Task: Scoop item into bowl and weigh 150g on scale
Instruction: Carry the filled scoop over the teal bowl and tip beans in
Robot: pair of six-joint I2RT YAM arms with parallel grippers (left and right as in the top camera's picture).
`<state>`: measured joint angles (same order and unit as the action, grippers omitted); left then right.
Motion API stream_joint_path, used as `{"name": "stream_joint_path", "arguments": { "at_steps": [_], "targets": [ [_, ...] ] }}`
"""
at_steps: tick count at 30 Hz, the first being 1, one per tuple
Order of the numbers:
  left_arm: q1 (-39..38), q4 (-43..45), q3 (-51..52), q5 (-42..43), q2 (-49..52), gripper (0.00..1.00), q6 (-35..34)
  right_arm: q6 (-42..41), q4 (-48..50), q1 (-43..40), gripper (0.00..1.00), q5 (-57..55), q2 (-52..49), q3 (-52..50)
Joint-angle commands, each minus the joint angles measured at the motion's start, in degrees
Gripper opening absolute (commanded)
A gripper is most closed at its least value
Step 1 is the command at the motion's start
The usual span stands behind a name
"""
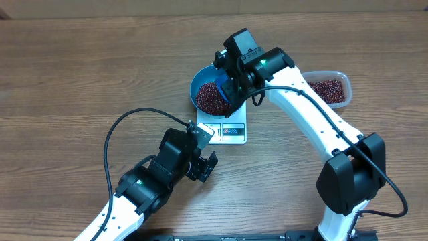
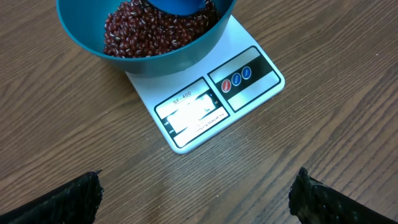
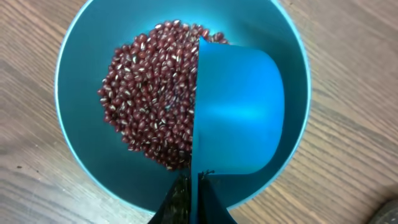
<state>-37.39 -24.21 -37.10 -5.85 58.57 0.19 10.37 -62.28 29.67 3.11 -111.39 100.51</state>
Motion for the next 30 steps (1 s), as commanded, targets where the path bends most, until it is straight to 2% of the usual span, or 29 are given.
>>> {"name": "stream_joint_path", "arguments": {
  "at_steps": [1, 8, 18, 24, 30],
  "targets": [
    [0.2, 0.0, 0.4, -0.5, 0.3, 1.0, -0.2, 0.2, -0.2, 0.3, 0.04, 2.7, 0.3, 1.4],
    [0.2, 0.0, 0.4, -0.5, 0.3, 1.0, -0.2, 0.5, -2.8, 0.3, 0.04, 7.0, 0.3, 1.4],
    [0.2, 0.0, 0.4, -0.5, 0.3, 1.0, -0.2, 0.2, -1.3, 0.3, 0.04, 12.9, 0.6, 1.6],
    [0.2, 0.0, 0.4, -0.5, 0.3, 1.0, -0.2, -1.6, 1.1, -1.3, 0.04, 19.7, 4.4, 1.6],
    [0.2, 0.0, 0.4, -0.5, 0.3, 1.0, -0.2, -3.6, 1.1, -3.1, 0.04, 20.2, 7.1, 1.6]
  ]
}}
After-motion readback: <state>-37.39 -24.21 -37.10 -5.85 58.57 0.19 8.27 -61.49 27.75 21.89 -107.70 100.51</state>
